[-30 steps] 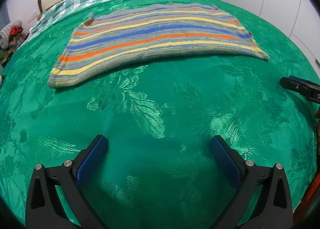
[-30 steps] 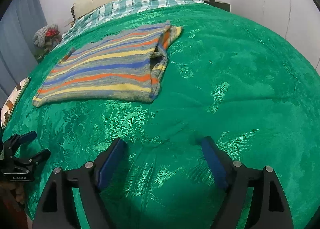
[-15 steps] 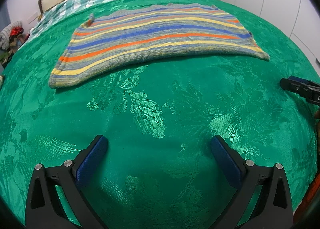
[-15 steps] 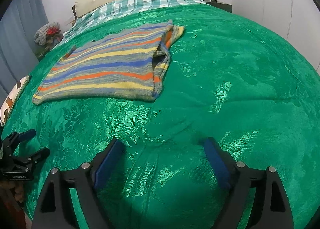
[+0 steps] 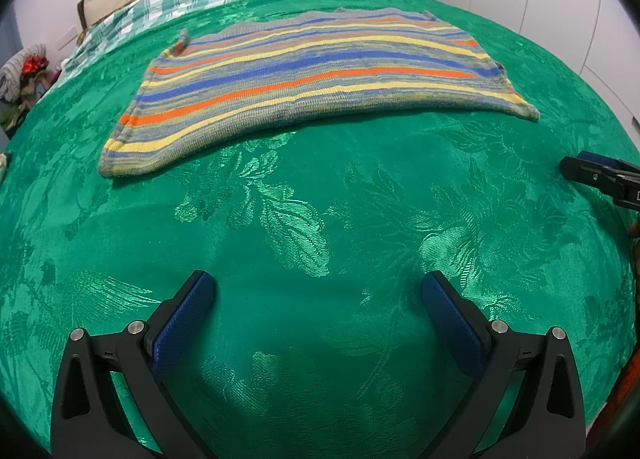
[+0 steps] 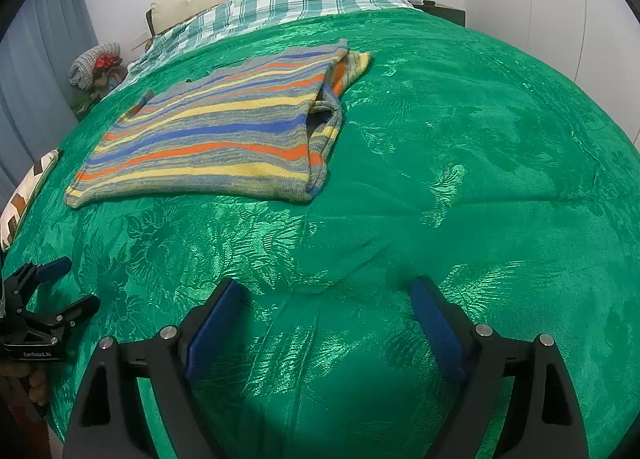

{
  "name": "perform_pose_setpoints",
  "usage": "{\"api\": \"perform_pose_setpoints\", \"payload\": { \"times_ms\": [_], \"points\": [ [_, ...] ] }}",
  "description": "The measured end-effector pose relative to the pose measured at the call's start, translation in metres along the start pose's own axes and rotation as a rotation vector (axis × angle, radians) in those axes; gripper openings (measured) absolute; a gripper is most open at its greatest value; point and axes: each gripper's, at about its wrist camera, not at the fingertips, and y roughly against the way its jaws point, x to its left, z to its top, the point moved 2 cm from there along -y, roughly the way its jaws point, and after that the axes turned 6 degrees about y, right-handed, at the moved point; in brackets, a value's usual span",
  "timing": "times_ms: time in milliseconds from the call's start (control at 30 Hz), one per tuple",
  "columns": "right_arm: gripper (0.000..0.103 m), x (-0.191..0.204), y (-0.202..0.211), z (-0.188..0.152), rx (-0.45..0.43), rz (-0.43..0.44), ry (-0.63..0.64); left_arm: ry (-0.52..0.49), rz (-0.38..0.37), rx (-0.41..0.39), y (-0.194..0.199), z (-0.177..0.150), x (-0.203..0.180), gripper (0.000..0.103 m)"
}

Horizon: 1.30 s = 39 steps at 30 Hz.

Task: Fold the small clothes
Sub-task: 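Grasp the sweater edge with the left gripper while the right gripper grasps it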

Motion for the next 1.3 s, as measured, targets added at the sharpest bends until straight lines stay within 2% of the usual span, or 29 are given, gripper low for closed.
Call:
{"api": "perform_pose_setpoints", "payload": {
  "times_ms": [400,533,567,633,700,767,833,900,933,967,1033,1100,1133,1167,1200,1300],
  "points": [
    [0.088,0.000,0.000,0.000,0.000,0.000,0.000,-0.001,0.000,0.002,0.000,0.000,0.000,0.102],
    [0.087,-0.002,0.004,0.002,0.002,0.017,-0.020,-0.012,0.028,0.061,0.011,0.009,-0.004,0.101],
    [0.087,-0.005,0.008,0.004,0.002,0.035,-0.046,-0.027,0.027,0.062,0.019,0.013,-0.008,0.101],
    [0.086,-0.016,0.019,0.008,-0.017,0.067,-0.116,-0.070,-0.010,0.001,0.037,0.023,-0.019,0.101],
    [0.087,-0.034,0.033,0.013,-0.064,0.087,-0.188,-0.156,-0.047,-0.057,0.048,0.038,-0.042,0.101],
    [0.087,-0.056,0.041,0.026,-0.099,0.098,-0.242,-0.267,-0.080,-0.078,0.045,0.056,-0.074,0.101],
    [0.087,-0.069,0.038,0.041,-0.092,0.125,-0.252,-0.355,-0.115,-0.082,0.030,0.074,-0.110,0.101],
    [0.087,-0.079,0.030,0.061,-0.081,0.155,-0.240,-0.438,-0.138,-0.086,0.010,0.088,-0.145,0.095],
    [0.087,-0.085,0.023,0.076,-0.070,0.191,-0.234,-0.474,-0.135,-0.082,-0.002,0.093,-0.161,0.089],
    [0.087,-0.090,0.019,0.085,-0.064,0.211,-0.231,-0.503,-0.128,-0.065,-0.016,0.098,-0.175,0.086],
    [0.087,-0.098,-0.001,0.112,-0.033,0.295,-0.228,-0.533,-0.112,-0.018,-0.042,0.103,-0.197,0.081],
    [0.087,-0.101,-0.023,0.134,0.006,0.361,-0.232,-0.520,-0.111,-0.021,-0.058,0.109,-0.206,0.069],
    [0.086,-0.102,-0.039,0.147,0.036,0.403,-0.237,-0.490,-0.124,-0.025,-0.062,0.114,-0.207,0.044],
    [0.086,-0.102,-0.052,0.155,0.060,0.425,-0.243,-0.468,-0.126,-0.016,-0.065,0.117,-0.207,0.011],
    [0.087,-0.102,-0.066,0.164,0.085,0.435,-0.252,-0.452,-0.102,-0.016,-0.066,0.120,-0.207,0.011],
    [0.086,-0.100,-0.113,0.183,0.145,0.444,-0.306,-0.361,-0.157,-0.009,-0.064,0.128,-0.197,0.009]
  ]
}}
